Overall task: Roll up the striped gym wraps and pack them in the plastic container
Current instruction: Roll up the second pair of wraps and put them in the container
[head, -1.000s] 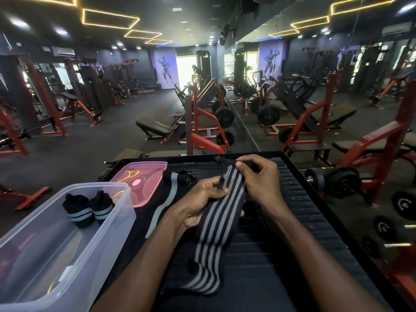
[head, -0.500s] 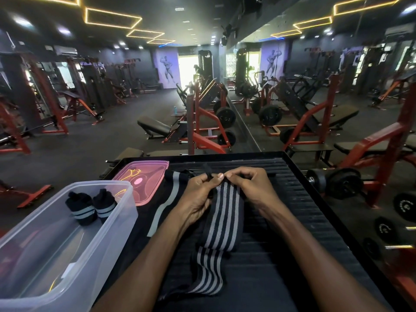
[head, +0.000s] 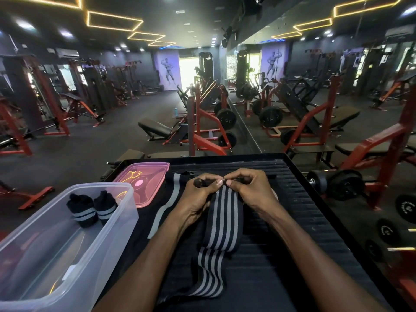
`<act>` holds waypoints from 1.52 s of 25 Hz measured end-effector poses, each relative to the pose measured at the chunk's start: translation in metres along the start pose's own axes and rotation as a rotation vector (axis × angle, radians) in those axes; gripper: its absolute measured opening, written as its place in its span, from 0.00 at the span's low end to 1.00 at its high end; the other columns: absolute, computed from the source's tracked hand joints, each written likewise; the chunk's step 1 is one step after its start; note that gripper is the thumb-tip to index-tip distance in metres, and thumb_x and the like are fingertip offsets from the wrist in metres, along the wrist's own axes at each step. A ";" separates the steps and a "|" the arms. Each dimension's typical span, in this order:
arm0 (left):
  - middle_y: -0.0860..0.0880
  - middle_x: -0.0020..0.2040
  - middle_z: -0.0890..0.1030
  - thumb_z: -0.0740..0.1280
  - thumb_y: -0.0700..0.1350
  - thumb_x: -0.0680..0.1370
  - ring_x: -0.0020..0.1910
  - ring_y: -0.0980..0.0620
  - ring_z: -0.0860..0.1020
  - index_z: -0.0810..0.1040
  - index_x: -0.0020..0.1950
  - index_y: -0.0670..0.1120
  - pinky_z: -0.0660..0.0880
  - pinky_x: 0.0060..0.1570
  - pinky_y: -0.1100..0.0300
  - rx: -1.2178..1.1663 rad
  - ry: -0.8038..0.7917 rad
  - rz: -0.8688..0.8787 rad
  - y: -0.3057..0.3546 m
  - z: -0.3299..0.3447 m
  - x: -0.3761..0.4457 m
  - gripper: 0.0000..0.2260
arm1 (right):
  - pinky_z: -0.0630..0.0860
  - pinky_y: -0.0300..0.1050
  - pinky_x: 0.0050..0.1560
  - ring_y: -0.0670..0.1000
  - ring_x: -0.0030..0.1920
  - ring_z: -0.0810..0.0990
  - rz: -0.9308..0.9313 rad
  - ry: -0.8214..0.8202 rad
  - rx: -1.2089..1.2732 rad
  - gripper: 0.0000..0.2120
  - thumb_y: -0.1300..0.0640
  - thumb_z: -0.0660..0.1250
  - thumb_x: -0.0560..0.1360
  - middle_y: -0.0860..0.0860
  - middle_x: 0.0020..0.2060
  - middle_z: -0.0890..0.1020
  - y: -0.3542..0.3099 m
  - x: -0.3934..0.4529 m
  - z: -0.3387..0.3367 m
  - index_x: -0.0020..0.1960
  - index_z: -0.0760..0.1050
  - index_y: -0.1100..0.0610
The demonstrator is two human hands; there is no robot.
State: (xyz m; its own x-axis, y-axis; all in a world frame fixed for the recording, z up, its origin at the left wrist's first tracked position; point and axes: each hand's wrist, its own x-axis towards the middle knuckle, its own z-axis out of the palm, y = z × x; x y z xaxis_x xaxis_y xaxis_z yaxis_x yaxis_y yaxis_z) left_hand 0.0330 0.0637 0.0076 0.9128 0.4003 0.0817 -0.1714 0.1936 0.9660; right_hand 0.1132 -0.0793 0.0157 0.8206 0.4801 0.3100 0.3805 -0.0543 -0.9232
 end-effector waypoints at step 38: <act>0.43 0.47 0.86 0.74 0.43 0.71 0.47 0.48 0.85 0.83 0.52 0.39 0.81 0.48 0.56 -0.062 0.067 0.014 -0.011 0.001 0.003 0.12 | 0.82 0.46 0.49 0.48 0.46 0.86 0.080 0.000 0.204 0.11 0.71 0.72 0.72 0.50 0.41 0.88 -0.004 -0.001 -0.003 0.45 0.86 0.57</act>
State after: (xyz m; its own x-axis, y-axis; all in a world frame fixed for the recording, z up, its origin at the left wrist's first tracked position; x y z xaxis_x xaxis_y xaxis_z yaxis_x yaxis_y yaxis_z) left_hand 0.0384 0.0616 -0.0027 0.8835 0.4621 0.0765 -0.2087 0.2422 0.9475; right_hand 0.1118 -0.0822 0.0200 0.8447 0.4817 0.2334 0.2197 0.0855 -0.9718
